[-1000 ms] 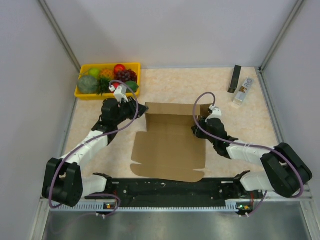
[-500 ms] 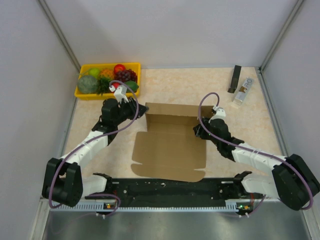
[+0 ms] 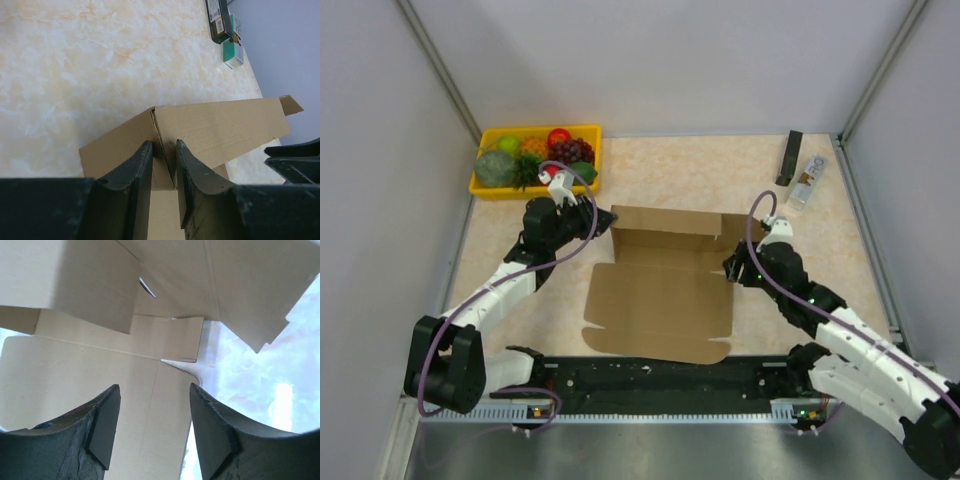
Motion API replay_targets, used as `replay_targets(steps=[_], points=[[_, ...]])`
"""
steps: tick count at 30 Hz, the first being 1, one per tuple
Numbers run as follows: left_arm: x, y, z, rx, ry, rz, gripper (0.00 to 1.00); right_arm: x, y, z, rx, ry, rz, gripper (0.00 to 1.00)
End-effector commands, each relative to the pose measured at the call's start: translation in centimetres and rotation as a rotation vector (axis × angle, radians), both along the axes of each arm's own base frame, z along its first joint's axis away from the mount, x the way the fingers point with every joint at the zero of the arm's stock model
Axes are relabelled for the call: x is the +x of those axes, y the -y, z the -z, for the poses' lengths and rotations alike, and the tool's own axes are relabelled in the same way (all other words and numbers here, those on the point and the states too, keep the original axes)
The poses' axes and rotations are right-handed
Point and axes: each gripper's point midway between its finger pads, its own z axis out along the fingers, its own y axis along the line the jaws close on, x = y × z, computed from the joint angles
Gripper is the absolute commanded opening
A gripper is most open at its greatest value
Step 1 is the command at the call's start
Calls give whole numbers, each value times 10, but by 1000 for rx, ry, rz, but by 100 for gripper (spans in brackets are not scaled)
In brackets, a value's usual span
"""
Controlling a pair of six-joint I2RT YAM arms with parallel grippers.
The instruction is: Fold the paper box
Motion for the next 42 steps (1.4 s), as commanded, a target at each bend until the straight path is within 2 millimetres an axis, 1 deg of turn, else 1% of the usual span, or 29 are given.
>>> replay_targets(steps=[1, 2, 3, 4, 5, 6, 7, 8, 9, 10, 11, 13, 15, 16, 17, 18, 19, 21, 23, 26, 27, 28, 29, 32, 35, 37, 38, 39, 42], points=[[-21, 1, 43, 55, -132, 44, 28, -10, 10, -51, -86, 54, -53, 60], [-21, 1, 42, 55, -129, 42, 28, -9, 12, -69, -117, 73, -74, 61], [-21, 1, 42, 55, -128, 42, 28, -9, 13, -76, -139, 75, -86, 61], [-21, 1, 42, 55, -129, 42, 28, -6, 13, -78, -172, 59, -95, 62], [-21, 2, 42, 54, -131, 45, 28, 1, 14, -101, -198, 100, -112, 62], [-21, 2, 42, 54, -131, 45, 28, 1, 19, -100, -239, 64, -115, 61], [-21, 1, 42, 56, -129, 44, 28, 7, 21, -100, -275, 47, -109, 59], [-21, 1, 43, 59, -129, 44, 28, 15, 29, -115, -311, 74, -104, 59], [-20, 1, 42, 58, -129, 43, 28, 16, 26, -118, -307, 72, -143, 59], [-20, 1, 42, 58, -128, 45, 28, 21, 30, -118, -316, 57, -153, 55], [-20, 2, 41, 60, -125, 47, 28, 33, 44, -124, -328, 43, -116, 51], [-20, 1, 40, 64, -127, 47, 28, 38, 46, -130, -328, 40, -155, 45], [-19, 2, 40, 64, -123, 47, 28, 48, 40, -140, -322, 56, -241, 43], [-18, 2, 41, 64, -129, 47, 28, 52, 39, -152, -345, 83, -265, 42], [-18, 2, 42, 64, -132, 48, 27, 56, 41, -152, -396, 87, -288, 42], [-17, 3, 40, 63, -129, 50, 27, 63, 40, -144, -425, 61, -317, 42], [-17, 3, 41, 64, -132, 50, 27, 64, 37, -148, -439, 62, -354, 42], [-16, 3, 41, 67, -135, 51, 27, 69, 31, -141, -478, 63, -448, 43], [-16, 3, 42, 69, -139, 50, 27, 74, 26, -142, -504, 80, -505, 43], [-16, 3, 41, 74, -138, 53, 27, 82, 28, -133, -545, 64, -534, 44], [-15, 3, 39, 73, -135, 52, 27, 86, 34, -129, -574, 48, -513, 46], [-15, 3, 39, 75, -134, 51, 27, 88, 36, -122, -585, 25, -513, 47], [-14, 3, 39, 77, -134, 53, 27, 91, 36, -119, -595, 19, -517, 48], [-15, 3, 42, 82, -144, 56, 27, 92, 27, -110, -569, 3, -570, 49], [-16, 2, 41, 85, -139, 54, 27, 92, 23, -100, -564, -15, -609, 49], [-15, 2, 41, 85, -139, 52, 27, 93, 23, -92, -567, -34, -620, 46], [-15, 2, 40, 86, -138, 53, 27, 92, 19, -90, -552, -37, -641, 45], [-15, 2, 39, 84, -137, 55, 27, 92, 17, -90, -542, -33, -649, 42], [-14, 3, 38, 84, -136, 57, 27, 91, 15, -88, -534, -37, -661, 40]])
